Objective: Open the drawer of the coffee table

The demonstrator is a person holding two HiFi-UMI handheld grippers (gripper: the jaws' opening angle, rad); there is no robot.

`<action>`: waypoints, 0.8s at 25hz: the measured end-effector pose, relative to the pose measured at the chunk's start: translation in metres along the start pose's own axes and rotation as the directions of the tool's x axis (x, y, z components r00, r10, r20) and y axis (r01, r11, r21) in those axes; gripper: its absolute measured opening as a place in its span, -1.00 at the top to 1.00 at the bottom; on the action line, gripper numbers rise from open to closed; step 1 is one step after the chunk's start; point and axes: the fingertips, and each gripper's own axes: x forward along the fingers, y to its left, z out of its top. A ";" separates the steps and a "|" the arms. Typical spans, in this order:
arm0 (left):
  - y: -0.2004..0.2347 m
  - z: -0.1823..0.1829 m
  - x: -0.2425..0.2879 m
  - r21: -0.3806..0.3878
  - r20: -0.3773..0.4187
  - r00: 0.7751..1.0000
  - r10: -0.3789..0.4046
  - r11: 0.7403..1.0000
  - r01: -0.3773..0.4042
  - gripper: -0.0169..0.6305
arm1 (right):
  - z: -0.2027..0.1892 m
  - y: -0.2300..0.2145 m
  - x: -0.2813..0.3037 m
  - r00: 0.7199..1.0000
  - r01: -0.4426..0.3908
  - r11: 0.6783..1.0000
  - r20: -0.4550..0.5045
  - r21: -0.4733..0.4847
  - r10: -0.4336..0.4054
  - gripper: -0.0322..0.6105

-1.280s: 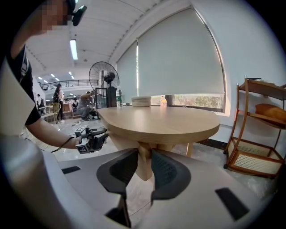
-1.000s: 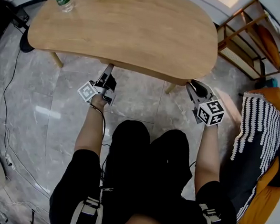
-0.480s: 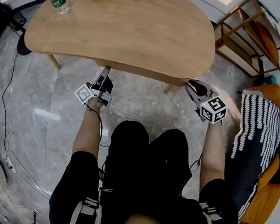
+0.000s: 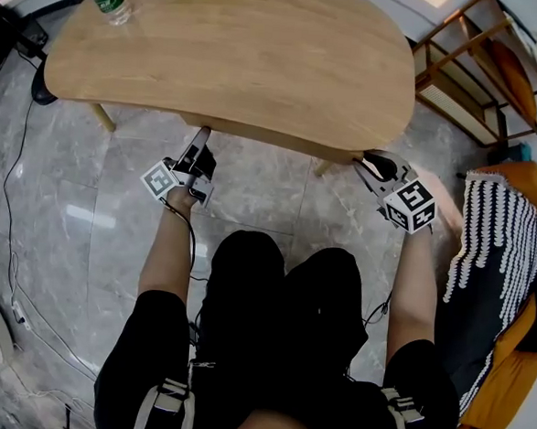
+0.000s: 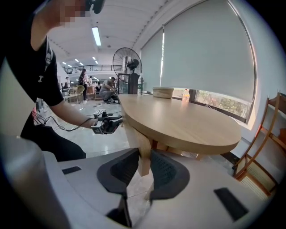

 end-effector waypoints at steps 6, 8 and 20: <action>-0.003 -0.003 -0.003 -0.007 -0.004 1.000 0.005 1.000 -0.005 0.55 | -0.001 0.005 -0.006 1.000 -0.021 1.000 -0.008 -0.022 0.021 0.60; -0.004 -0.005 -0.008 -0.007 -0.014 1.000 0.004 1.000 -0.004 0.55 | -0.003 0.010 -0.008 0.999 -0.045 0.999 -0.018 -0.029 0.044 0.61; -0.010 -0.013 -0.031 -0.021 -0.031 1.000 -0.007 1.000 0.006 0.57 | -0.007 0.035 -0.016 0.988 -0.139 0.988 -0.079 -0.065 0.134 0.62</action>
